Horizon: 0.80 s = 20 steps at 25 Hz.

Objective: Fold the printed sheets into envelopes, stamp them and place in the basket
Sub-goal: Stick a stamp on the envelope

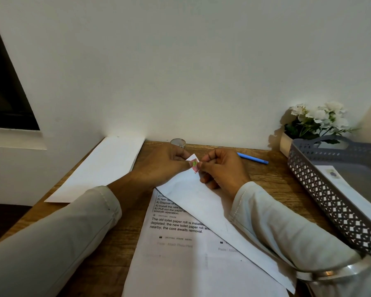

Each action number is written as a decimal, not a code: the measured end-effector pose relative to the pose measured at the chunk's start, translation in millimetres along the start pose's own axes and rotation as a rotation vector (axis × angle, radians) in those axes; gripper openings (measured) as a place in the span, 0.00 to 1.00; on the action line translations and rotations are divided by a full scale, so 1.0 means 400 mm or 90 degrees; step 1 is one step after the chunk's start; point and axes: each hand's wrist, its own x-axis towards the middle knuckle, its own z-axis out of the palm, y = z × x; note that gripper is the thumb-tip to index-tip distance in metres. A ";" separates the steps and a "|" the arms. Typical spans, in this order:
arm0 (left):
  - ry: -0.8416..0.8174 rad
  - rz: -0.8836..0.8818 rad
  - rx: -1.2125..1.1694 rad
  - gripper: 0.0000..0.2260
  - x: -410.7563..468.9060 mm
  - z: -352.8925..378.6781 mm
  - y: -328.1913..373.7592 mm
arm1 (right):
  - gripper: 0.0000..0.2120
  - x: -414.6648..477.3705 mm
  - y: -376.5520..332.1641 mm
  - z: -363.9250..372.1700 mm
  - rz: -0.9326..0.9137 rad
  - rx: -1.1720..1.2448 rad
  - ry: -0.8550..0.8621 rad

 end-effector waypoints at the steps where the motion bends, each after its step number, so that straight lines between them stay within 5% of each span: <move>1: 0.005 0.001 0.000 0.04 0.000 0.002 0.002 | 0.07 0.003 0.003 0.001 -0.002 0.006 -0.001; 14: 0.078 0.061 0.156 0.13 0.009 0.032 0.008 | 0.08 0.007 0.016 -0.009 -0.018 -0.071 -0.017; 20: 0.058 0.068 0.098 0.11 0.008 0.022 -0.009 | 0.10 -0.004 -0.001 -0.009 -0.006 -0.045 -0.048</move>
